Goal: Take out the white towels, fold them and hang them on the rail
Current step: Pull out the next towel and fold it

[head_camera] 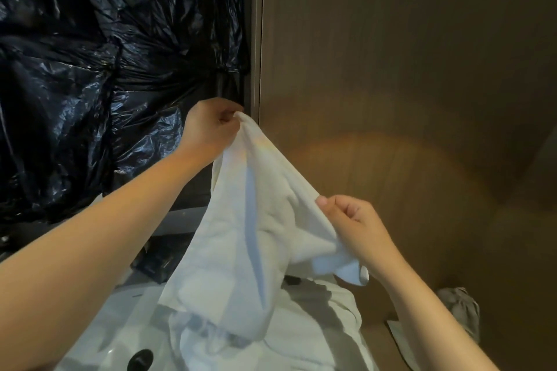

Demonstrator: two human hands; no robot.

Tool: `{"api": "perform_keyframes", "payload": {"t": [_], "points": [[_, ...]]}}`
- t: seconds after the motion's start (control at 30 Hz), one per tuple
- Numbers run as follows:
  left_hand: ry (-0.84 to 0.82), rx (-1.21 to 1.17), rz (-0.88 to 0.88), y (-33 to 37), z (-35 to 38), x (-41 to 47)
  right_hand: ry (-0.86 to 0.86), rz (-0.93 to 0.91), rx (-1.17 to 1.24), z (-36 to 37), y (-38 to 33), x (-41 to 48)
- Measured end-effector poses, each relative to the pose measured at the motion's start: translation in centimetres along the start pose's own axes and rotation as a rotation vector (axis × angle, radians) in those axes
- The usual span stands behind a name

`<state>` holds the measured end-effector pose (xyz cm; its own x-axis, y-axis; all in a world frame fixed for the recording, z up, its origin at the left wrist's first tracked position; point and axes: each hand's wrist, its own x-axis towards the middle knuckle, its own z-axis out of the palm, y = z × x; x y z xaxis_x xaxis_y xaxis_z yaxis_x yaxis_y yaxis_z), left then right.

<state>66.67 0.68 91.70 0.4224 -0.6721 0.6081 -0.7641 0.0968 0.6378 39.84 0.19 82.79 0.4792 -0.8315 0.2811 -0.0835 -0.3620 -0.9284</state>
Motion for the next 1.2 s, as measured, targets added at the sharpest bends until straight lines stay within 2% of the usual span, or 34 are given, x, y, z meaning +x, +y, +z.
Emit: {"api": "perform_keyframes", "payload": {"t": [0.23, 0.53, 0.67, 0.73, 0.8, 0.97, 1.2], "points": [[-0.009, 0.034, -0.065, -3.7, 0.0, 0.3, -0.095, 0.086, -0.158, -2.3, 2.0, -1.0], [0.009, 0.038, -0.060, -4.5, 0.6, 0.7, -0.047, 0.062, -0.615, -4.9, 3.4, -1.4], [0.022, 0.045, -0.056, -4.5, 0.6, 0.8, -0.024, 0.066, -0.596, -5.5, 3.8, -1.5], [0.030, 0.064, -0.067, -4.7, 0.6, 1.0, -0.021, 0.023, -0.583, -5.8, 3.5, -1.4], [0.047, 0.084, -0.085, -4.9, 0.4, 1.4, -0.003, -0.068, -0.674, -6.3, 2.5, -0.9], [0.118, 0.154, -0.106, -4.6, -0.5, 3.2, 0.035, -0.358, -1.140, -8.8, -2.4, 2.6], [0.195, 0.131, -0.046, -2.9, -2.3, 6.1, 0.137, -0.484, -1.531, -12.7, -10.4, 8.7]]}}
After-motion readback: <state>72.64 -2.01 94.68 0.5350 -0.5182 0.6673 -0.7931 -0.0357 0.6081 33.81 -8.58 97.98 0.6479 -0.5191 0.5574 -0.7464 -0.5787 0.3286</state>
